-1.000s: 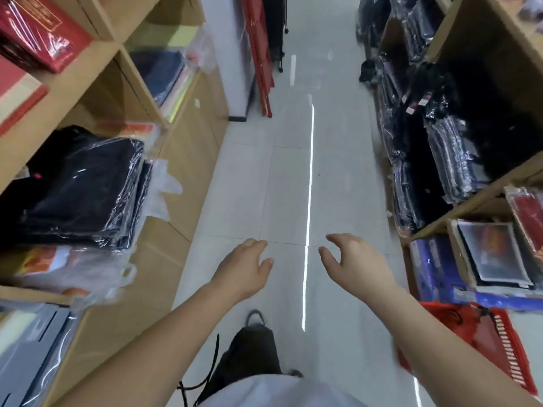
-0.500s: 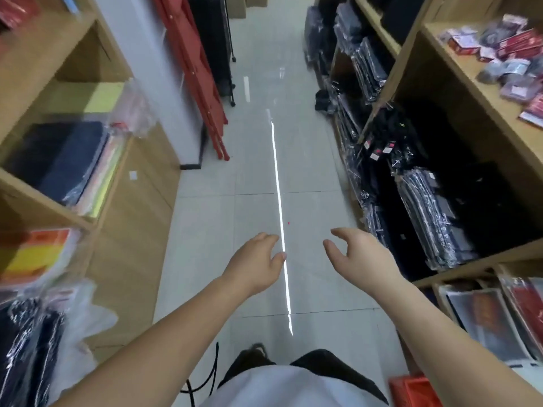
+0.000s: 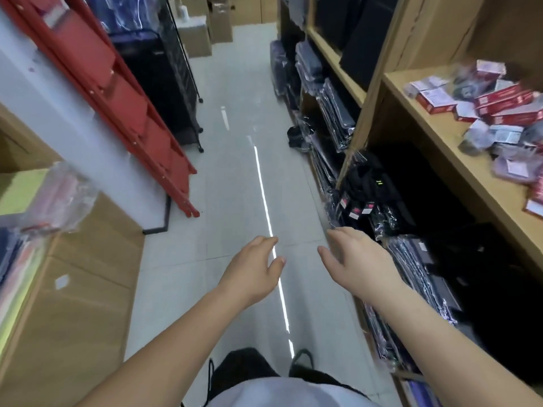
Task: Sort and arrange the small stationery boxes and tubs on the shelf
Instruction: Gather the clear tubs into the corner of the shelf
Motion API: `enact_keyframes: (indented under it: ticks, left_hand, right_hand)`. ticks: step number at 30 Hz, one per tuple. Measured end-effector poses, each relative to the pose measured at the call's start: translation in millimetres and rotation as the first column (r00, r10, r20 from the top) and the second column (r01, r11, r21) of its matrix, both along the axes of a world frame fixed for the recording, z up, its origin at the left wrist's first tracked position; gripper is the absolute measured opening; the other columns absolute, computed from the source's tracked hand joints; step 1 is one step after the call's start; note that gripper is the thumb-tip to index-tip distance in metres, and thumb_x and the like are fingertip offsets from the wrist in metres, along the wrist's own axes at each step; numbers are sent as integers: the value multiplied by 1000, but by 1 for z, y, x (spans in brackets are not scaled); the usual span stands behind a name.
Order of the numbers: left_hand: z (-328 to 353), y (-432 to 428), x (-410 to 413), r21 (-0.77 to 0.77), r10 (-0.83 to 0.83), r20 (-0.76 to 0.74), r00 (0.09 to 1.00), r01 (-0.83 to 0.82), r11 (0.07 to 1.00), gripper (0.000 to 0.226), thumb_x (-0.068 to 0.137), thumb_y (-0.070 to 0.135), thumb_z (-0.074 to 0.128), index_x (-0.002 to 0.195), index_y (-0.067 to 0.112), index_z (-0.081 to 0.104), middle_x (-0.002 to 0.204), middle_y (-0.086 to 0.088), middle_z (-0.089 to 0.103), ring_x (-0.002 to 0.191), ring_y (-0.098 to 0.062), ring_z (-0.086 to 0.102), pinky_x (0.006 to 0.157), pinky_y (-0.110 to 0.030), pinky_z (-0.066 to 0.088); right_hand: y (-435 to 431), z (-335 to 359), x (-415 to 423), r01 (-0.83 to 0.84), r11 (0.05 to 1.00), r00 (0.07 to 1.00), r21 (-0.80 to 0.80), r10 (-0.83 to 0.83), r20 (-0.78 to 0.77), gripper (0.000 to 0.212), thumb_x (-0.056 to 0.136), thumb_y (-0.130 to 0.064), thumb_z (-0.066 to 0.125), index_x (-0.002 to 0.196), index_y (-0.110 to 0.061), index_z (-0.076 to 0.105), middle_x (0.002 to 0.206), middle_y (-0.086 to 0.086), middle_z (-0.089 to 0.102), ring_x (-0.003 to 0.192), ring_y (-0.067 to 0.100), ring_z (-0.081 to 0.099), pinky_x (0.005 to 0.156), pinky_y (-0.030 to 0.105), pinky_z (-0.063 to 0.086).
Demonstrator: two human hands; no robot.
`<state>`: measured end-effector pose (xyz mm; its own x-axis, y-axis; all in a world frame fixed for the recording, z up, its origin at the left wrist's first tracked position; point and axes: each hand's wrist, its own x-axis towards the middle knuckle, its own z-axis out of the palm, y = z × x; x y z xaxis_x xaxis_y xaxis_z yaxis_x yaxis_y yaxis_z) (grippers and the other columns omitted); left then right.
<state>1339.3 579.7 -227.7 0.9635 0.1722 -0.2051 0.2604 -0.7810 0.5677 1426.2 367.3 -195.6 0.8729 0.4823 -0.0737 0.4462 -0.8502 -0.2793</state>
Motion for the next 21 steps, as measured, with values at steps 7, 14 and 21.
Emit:
enact_keyframes:
  ticks: [7,14,21]
  left_hand:
    - [14,30,149,2,-6,24,1000,5,1000,54,105,42,48,152,17,41,150,3,47,136,-16,46,110,-29,38]
    - [23,55,312,12,-155,100,983,154,988,49,104,41,48,148,18,47,141,2,55,130,-18,52,106,-36,44]
    - [81,29,476,-22,-408,296,864,433,901,39,99,39,55,134,23,61,115,8,63,109,-12,59,94,-35,50]
  right_hand:
    - [29,21,144,24,1000,999,14,-24,-23,45,97,-51,48,133,-26,59,120,-10,64,115,17,58,81,32,50]
    - [60,31,273,131,990,991,41,-131,-16,41,98,-52,47,131,-32,60,127,-14,64,119,12,58,87,33,51]
    - [55,104,384,298,950,936,90,-309,169,40,96,-55,48,126,-34,63,120,-14,68,117,14,60,85,35,53]
